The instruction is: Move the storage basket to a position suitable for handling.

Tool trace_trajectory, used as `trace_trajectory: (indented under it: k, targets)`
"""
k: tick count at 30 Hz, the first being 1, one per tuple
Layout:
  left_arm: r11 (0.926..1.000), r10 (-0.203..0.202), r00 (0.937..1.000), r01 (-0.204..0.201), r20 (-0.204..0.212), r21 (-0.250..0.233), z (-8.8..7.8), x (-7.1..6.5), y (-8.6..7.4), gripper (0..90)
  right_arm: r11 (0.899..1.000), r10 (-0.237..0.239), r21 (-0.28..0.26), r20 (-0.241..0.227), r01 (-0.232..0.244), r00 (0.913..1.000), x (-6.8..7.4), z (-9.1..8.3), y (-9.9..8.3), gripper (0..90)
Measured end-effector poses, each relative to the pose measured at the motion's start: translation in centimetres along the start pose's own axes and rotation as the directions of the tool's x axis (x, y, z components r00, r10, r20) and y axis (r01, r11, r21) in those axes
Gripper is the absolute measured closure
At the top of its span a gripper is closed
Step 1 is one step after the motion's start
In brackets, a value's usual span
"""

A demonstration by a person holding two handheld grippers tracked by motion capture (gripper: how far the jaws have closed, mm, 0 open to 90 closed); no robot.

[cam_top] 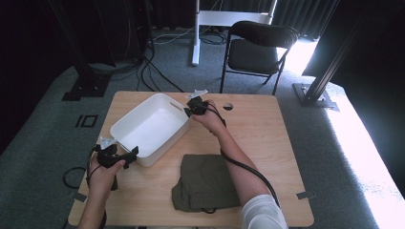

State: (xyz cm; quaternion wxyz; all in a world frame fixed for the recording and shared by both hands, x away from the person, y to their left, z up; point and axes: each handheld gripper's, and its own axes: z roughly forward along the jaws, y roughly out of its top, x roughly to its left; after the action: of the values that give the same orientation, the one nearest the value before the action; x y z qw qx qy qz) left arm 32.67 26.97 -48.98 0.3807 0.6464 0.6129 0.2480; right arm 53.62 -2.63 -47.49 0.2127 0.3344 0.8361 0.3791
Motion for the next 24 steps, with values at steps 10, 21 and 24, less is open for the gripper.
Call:
trace_trajectory:
  k: [10, 21, 24]
  targets:
    - [0.9979, -0.058, 0.9982, 0.058, 0.019, -0.029, 0.7, 0.1, -0.2, 30.6, 1.0, -0.004, 0.024, 0.003, 0.004, 1.0, 0.7, -0.5, 0.0, 83.3]
    - [0.9945, -0.103, 0.994, 0.104, 0.035, -0.012, 0.8, 0.1, 0.3, 41.9, 0.999, 0.018, 0.034, 0.02, -0.019, 0.9996, 0.6, -1.4, -0.6, 83.5]
    - [0.9941, -0.106, 0.9942, 0.107, 0.015, -0.022, 1.0, -0.1, 0.5, 47.7, 0.999, 0.036, 0.036, 0.019, -0.037, 0.9992, 0.5, -1.8, -0.9, 83.2]
